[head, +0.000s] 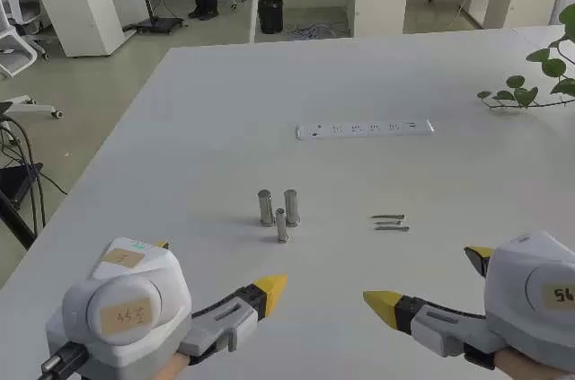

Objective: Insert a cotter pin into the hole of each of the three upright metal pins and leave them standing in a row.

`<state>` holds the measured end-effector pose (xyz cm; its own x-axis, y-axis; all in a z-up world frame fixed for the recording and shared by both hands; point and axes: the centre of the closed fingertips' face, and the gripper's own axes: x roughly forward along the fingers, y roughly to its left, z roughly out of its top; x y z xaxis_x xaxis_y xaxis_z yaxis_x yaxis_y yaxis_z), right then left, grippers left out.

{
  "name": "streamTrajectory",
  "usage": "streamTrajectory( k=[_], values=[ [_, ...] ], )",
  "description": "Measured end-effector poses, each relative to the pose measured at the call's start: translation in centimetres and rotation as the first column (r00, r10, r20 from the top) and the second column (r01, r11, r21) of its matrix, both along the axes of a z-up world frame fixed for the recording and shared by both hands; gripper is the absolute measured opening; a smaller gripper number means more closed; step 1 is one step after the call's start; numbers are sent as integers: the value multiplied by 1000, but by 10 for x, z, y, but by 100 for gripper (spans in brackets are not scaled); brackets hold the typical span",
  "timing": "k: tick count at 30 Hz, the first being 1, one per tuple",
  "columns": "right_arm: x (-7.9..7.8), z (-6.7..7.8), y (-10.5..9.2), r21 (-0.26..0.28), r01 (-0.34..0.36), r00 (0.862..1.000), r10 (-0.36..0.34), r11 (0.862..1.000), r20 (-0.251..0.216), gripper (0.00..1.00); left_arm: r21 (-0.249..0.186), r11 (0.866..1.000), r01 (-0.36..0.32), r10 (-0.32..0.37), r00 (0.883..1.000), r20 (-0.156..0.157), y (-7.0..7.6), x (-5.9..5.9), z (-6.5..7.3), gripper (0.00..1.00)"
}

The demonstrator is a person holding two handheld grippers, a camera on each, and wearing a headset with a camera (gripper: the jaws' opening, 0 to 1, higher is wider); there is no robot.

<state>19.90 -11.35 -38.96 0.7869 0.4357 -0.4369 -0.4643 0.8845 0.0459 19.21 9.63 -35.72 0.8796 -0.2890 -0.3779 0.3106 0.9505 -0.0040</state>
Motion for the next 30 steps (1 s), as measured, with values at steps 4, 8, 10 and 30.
streamTrajectory(
  k=[4,8,10,30],
  values=[
    [0,1,0,-4,-2,1000,2,1000,1,82,5,1000,-2,2,1000,2,1,0,0,82],
    [0,1,-2,-14,10,1000,-10,1000,2,83,3,1000,-1,1,1000,3,0,-1,1,82],
    [2,4,-4,-29,16,1000,-15,999,24,85,4,1000,-4,4,1000,2,1,-2,1,82],
    [-1,-1,-1,-33,-5,1000,5,999,1,84,6,1000,-2,2,1000,6,1,-1,1,82]
  ],
)
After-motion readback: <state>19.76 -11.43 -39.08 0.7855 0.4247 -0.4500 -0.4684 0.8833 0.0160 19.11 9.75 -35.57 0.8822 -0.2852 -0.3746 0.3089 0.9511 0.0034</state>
